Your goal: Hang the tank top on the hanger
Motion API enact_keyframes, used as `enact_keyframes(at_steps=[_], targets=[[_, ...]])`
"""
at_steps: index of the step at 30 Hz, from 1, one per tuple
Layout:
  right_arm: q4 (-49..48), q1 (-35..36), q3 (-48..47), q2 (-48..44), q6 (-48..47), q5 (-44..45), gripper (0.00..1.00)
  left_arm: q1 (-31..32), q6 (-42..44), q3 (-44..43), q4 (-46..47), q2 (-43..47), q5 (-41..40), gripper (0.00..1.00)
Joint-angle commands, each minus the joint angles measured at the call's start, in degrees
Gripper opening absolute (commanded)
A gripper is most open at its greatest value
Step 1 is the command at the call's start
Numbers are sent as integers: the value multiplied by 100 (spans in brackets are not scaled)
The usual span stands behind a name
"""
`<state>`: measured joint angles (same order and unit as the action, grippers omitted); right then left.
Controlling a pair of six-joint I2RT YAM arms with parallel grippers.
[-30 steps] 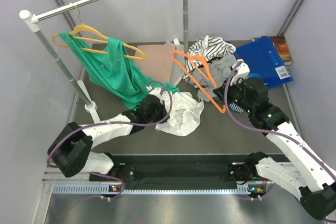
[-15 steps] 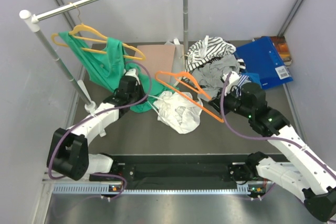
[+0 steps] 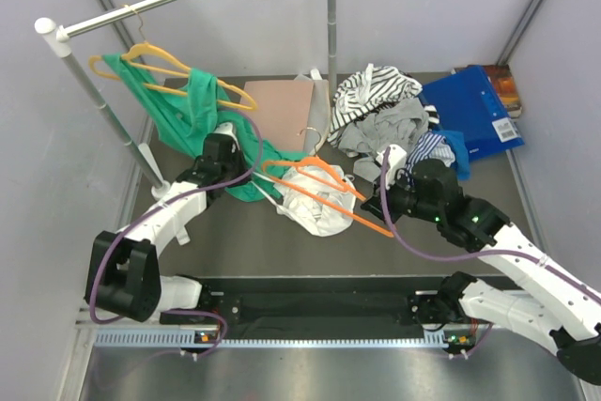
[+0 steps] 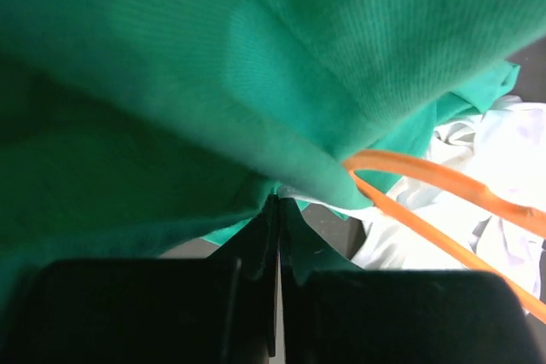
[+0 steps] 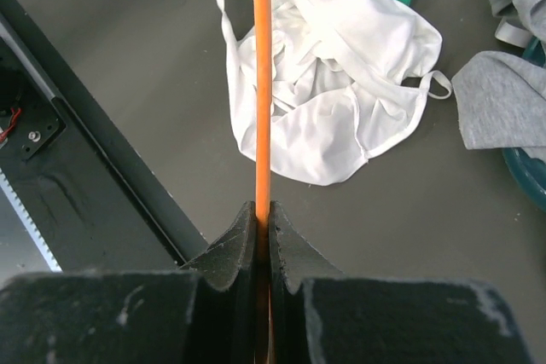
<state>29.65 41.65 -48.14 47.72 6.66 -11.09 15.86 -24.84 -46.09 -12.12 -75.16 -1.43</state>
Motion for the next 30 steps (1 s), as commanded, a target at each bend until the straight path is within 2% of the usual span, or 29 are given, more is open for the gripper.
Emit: enact_keyframes(at_steps=[1, 15, 30], targets=[[-179, 203, -328, -97, 117, 116, 0, -74, 172, -208, 16, 45, -182, 0], [-74, 397, -547, -404, 213, 626, 0, -92, 252, -252, -18, -175, -165, 0], [23, 607, -231, -343, 292, 248, 0, -92, 252, -296, -63, -70, -121, 0]])
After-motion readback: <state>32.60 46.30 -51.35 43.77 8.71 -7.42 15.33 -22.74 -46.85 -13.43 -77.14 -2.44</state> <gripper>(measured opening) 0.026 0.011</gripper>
